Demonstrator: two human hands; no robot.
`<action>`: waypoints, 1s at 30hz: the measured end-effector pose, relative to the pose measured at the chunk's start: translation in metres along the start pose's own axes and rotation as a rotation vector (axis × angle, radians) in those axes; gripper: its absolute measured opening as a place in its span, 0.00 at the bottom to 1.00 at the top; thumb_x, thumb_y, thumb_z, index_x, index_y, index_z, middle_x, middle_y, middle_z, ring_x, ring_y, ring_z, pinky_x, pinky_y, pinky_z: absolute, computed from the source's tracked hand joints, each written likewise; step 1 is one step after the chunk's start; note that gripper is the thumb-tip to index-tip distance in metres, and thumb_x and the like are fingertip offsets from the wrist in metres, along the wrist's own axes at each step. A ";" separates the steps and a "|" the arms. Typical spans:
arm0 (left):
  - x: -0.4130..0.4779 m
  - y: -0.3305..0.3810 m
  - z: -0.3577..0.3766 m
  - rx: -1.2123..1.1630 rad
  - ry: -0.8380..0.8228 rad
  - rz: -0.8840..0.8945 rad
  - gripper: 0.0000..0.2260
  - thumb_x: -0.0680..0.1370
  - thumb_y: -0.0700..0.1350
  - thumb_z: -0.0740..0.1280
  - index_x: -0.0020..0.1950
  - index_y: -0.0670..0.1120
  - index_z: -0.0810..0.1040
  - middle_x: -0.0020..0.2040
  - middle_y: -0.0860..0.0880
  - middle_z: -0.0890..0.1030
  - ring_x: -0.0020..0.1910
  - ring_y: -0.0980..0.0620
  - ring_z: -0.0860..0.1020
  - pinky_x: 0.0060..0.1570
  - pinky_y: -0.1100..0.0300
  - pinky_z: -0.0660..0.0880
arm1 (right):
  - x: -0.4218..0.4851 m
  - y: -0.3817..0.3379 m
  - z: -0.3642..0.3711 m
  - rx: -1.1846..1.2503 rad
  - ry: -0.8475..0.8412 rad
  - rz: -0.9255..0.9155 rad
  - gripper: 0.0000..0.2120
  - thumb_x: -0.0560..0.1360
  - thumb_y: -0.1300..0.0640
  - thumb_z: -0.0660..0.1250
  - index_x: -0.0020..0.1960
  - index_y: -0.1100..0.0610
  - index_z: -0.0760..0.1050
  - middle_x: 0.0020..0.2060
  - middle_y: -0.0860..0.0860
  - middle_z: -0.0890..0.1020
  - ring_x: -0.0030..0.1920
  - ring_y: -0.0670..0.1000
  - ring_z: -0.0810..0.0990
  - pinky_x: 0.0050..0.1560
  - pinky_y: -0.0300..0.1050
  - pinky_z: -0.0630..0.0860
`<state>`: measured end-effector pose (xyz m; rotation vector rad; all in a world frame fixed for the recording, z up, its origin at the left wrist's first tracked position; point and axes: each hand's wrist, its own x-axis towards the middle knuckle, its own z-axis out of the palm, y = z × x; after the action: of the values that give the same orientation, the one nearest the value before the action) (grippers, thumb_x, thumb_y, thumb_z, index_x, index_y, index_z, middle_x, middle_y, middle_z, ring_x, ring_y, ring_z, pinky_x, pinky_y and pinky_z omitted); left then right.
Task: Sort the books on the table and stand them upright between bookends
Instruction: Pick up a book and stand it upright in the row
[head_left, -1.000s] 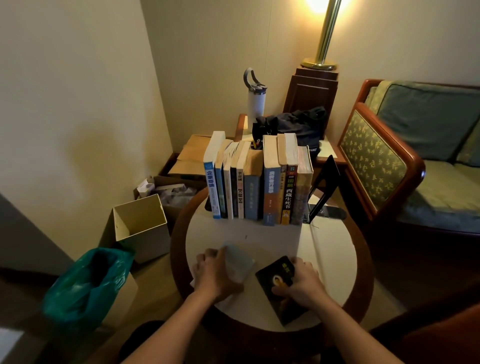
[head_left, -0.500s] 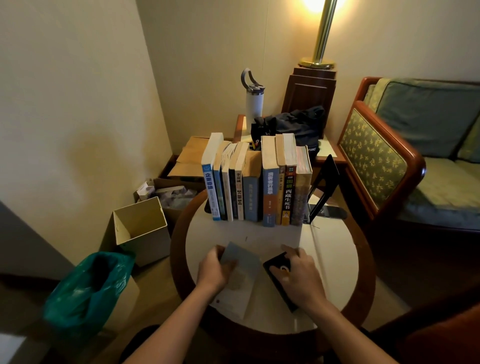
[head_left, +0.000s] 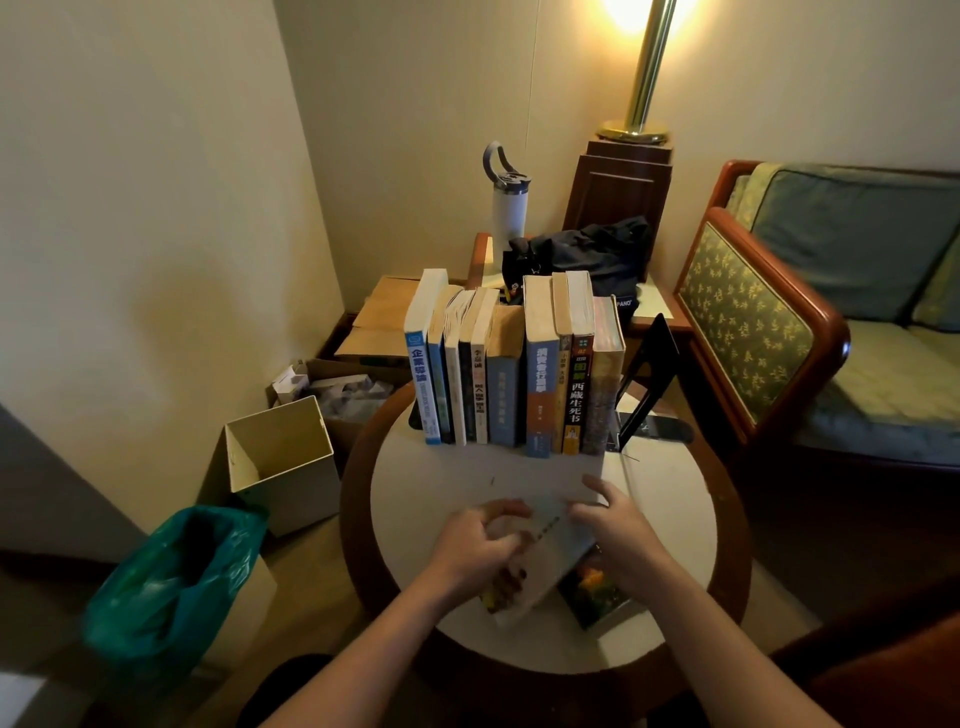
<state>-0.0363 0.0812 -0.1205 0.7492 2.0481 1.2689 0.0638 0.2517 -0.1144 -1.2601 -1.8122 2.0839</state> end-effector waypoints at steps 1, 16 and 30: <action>0.002 -0.005 -0.002 0.144 0.032 -0.026 0.14 0.77 0.48 0.70 0.63 0.56 0.79 0.65 0.56 0.77 0.62 0.54 0.77 0.52 0.71 0.75 | 0.003 0.004 -0.007 -0.069 -0.012 0.000 0.33 0.76 0.66 0.69 0.76 0.50 0.63 0.54 0.50 0.78 0.50 0.51 0.79 0.35 0.47 0.81; 0.008 -0.014 0.023 0.096 -0.148 -0.226 0.13 0.74 0.47 0.74 0.59 0.51 0.80 0.50 0.52 0.84 0.46 0.58 0.83 0.44 0.64 0.79 | 0.025 0.021 -0.029 -0.667 0.367 -0.323 0.31 0.72 0.56 0.77 0.72 0.56 0.70 0.63 0.55 0.78 0.62 0.55 0.76 0.58 0.51 0.77; 0.006 -0.014 0.035 -0.253 -0.246 -0.355 0.20 0.77 0.39 0.70 0.68 0.47 0.73 0.59 0.44 0.80 0.57 0.46 0.81 0.54 0.54 0.81 | 0.015 0.035 -0.041 -0.728 0.243 -0.202 0.43 0.68 0.52 0.80 0.77 0.55 0.63 0.65 0.55 0.78 0.64 0.56 0.76 0.59 0.51 0.78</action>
<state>-0.0160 0.1003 -0.1465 0.3819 1.6906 1.1400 0.0946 0.2823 -0.1502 -1.2982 -2.5352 1.1228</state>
